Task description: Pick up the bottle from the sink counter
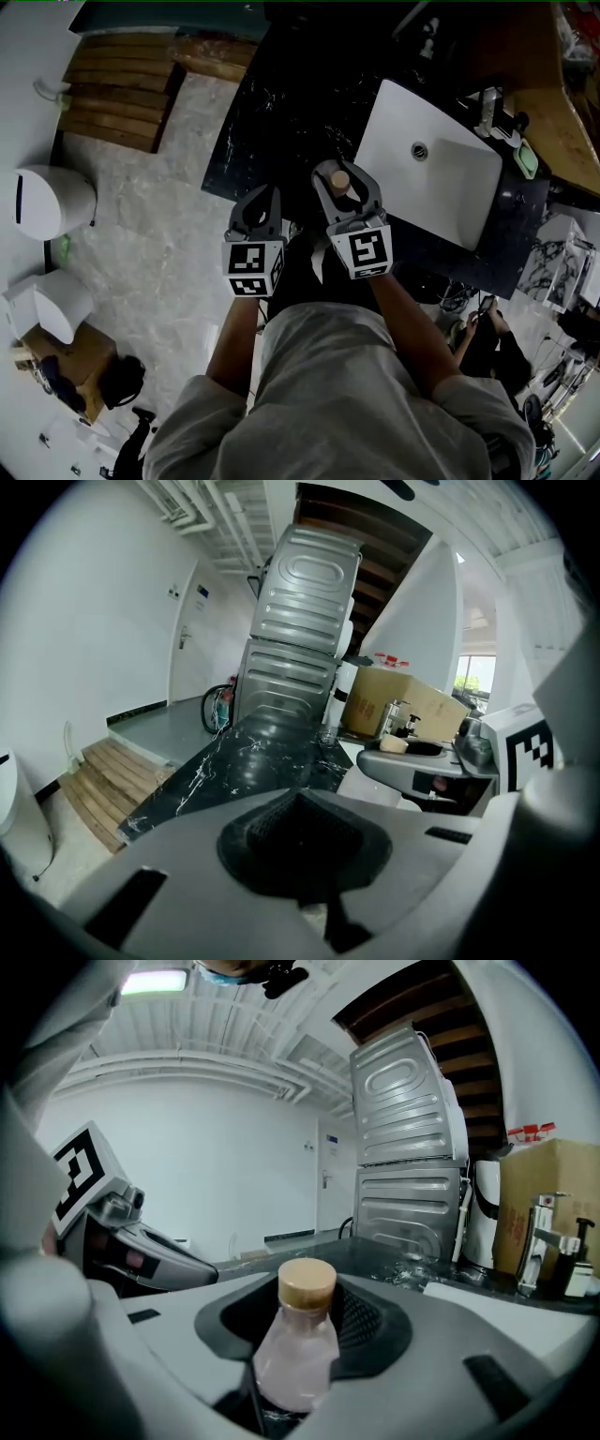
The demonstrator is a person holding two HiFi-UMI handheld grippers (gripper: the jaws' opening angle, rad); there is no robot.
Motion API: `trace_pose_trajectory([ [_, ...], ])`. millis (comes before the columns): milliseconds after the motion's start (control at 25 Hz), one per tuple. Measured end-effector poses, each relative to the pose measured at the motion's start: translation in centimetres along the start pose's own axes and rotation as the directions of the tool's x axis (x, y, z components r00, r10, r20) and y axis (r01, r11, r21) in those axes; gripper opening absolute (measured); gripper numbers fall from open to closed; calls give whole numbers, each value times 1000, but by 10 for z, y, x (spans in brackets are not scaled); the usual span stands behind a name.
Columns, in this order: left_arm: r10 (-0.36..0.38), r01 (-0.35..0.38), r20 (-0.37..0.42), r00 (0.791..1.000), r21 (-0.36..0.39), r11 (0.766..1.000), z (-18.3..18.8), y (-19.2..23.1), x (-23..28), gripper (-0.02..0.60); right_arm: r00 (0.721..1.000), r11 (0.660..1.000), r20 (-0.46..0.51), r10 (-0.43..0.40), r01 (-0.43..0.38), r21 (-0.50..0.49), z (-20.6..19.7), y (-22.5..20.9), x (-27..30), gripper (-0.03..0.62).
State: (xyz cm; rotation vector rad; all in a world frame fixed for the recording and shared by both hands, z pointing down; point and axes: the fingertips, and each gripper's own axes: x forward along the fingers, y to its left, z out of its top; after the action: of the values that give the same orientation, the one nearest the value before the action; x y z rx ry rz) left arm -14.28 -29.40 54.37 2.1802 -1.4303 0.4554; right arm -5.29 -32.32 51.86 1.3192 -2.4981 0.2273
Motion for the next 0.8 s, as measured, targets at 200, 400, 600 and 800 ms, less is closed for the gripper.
trace_pose_trajectory([
  [200, 1, -1, -5, 1000, 5, 1000, 0, -2, -2, 12, 1000, 1000, 26, 0, -1, 31, 4, -2, 0, 132],
  [400, -9, 9, -6, 1000, 11, 1000, 2, -6, 2, 12, 1000, 999, 24, 8, -9, 33, 5, -3, 1, 130],
  [600, -25, 25, 1, 1000, 19, 1000, 8, -13, 6, 12, 1000, 998, 11, 22, -23, 54, 3, -5, 1, 129],
  [800, -40, 40, 5, 999, 25, 999, 11, -19, 12, 12, 1000, 998, 24, 3, -4, 63, 9, -17, -4, 129],
])
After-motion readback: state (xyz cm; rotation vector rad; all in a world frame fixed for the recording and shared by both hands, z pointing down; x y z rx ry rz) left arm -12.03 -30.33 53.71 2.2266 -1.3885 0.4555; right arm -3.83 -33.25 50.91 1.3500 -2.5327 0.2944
